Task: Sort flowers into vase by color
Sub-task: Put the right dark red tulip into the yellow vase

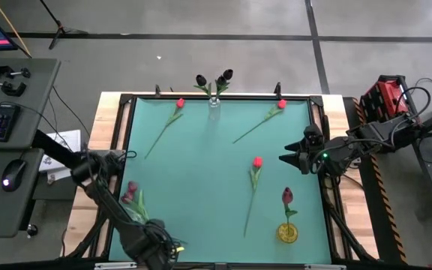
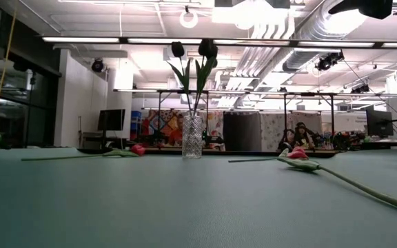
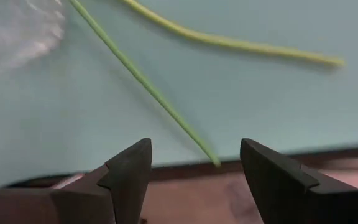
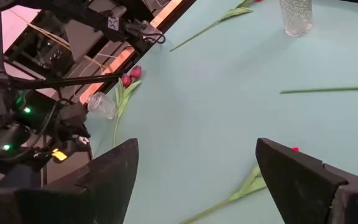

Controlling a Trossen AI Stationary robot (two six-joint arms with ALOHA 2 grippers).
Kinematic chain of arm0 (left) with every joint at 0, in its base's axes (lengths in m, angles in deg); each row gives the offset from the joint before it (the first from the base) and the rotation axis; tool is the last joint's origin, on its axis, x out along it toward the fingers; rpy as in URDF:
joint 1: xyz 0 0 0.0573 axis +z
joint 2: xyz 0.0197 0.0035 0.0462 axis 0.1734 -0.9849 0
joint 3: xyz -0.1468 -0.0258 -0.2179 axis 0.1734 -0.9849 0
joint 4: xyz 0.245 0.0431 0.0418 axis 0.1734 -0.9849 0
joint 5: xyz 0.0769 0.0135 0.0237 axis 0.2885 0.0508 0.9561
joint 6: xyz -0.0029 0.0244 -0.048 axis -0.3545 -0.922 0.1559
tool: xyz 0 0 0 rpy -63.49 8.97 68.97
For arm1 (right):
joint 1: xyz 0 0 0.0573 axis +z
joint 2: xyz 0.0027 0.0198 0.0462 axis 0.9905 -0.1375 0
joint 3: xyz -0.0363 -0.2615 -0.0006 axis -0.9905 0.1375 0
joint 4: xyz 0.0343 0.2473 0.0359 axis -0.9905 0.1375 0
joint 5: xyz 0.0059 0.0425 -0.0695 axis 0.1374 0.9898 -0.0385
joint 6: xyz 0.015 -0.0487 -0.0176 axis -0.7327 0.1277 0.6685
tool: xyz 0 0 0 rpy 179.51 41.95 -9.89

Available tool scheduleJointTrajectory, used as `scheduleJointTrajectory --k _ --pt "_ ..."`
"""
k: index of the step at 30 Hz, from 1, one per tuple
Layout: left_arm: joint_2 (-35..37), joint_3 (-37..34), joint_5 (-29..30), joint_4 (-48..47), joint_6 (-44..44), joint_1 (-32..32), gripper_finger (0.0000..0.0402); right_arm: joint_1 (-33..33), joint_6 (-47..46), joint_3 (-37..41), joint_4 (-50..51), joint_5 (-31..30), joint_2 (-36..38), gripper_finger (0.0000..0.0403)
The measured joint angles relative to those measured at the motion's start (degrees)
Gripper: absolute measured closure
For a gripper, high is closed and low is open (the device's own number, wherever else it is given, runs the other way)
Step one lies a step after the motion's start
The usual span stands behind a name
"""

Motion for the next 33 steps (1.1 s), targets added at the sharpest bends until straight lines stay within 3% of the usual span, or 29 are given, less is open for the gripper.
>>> scheduleJointTrajectory --k 22,33 --pt "-5.23 0.02 -2.13 -7.30 0.29 1.06 0.0171 0.00 -2.56 0.00 0.37 0.06 0.00 0.0092" --pt "-8.34 0.20 -2.21 -2.77 0.31 2.03 0.0223 0.00 -3.53 0.00 0.66 2.22 0.00 0.0092"
